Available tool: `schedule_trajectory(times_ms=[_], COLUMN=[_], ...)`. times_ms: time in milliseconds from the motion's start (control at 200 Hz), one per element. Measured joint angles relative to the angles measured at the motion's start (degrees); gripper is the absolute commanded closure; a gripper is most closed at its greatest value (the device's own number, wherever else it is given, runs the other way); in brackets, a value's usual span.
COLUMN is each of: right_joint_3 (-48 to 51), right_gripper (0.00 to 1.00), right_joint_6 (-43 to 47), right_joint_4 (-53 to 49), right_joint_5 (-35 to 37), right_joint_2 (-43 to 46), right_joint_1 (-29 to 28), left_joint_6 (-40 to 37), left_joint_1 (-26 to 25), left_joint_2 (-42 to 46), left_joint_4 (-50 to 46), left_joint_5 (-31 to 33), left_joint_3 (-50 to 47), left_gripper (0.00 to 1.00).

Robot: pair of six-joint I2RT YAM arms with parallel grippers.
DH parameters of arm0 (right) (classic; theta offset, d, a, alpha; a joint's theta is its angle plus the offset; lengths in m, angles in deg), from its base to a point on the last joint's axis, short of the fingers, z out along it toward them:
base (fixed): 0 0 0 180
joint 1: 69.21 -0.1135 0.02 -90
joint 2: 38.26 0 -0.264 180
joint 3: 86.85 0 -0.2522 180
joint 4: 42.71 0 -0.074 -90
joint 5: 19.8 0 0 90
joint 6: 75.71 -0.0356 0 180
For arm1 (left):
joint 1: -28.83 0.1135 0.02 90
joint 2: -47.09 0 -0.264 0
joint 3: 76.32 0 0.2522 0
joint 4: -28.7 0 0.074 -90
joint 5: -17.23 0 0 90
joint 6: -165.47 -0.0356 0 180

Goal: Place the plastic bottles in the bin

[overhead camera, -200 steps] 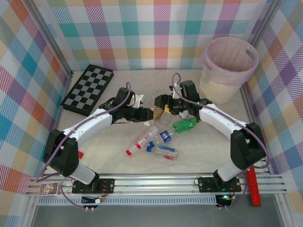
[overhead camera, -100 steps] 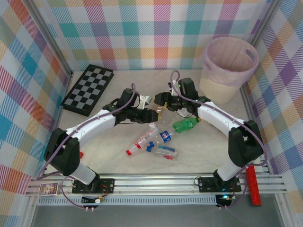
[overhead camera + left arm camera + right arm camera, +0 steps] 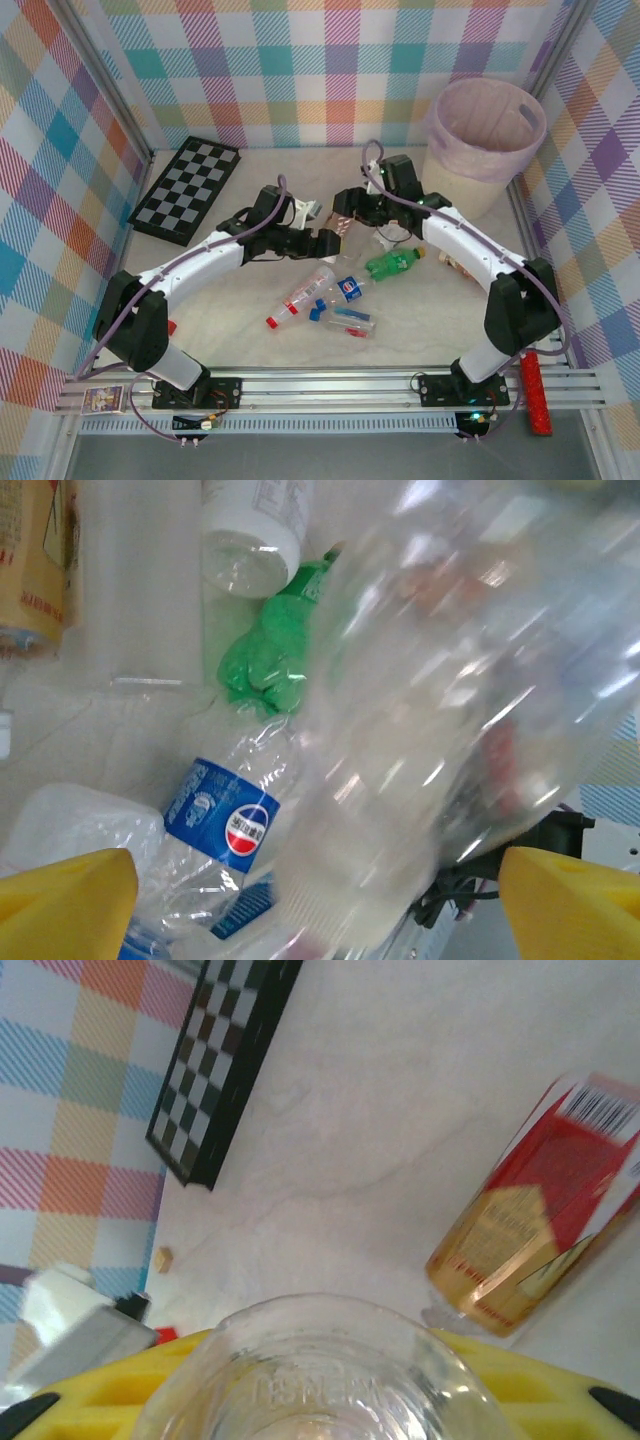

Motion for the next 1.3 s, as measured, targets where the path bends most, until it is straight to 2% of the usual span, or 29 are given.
schedule_trajectory(times_ms=[215, 470, 650, 945, 1300], right_joint_3=[-13.1, -26.6, -35.1, -43.9, -45.4], right_gripper=[0.51, 0.54, 0.59, 0.65, 0.68], right_joint_6=[7.1, 8.3, 8.3, 12.8, 19.2], right_joint_4=[-7.8, -9.7, -9.1, -8.2, -7.1], right_joint_5=[5.9, 10.1, 14.3, 22.1, 26.8], right_joint_2=[2.8, 3.5, -0.1, -12.7, -20.3], right_joint_1=[8.6, 25.1, 31.9, 34.1, 32.3], left_joint_6=[-3.6, -6.2, -7.5, -9.9, -10.9], left_joint_1=[0.0, 0.0, 0.0, 0.0, 0.0], left_joint_2=[2.1, 2.9, 3.6, 6.1, 6.6], left_joint_4=[-5.5, -9.6, -12.1, -17.3, -20.2], left_joint_5=[2.5, 5.6, 7.6, 11.7, 13.5], left_joint_3=[0.2, 0.1, -0.7, -1.8, -3.4], left_gripper=[0.02, 0.02, 0.02, 0.02, 0.02])
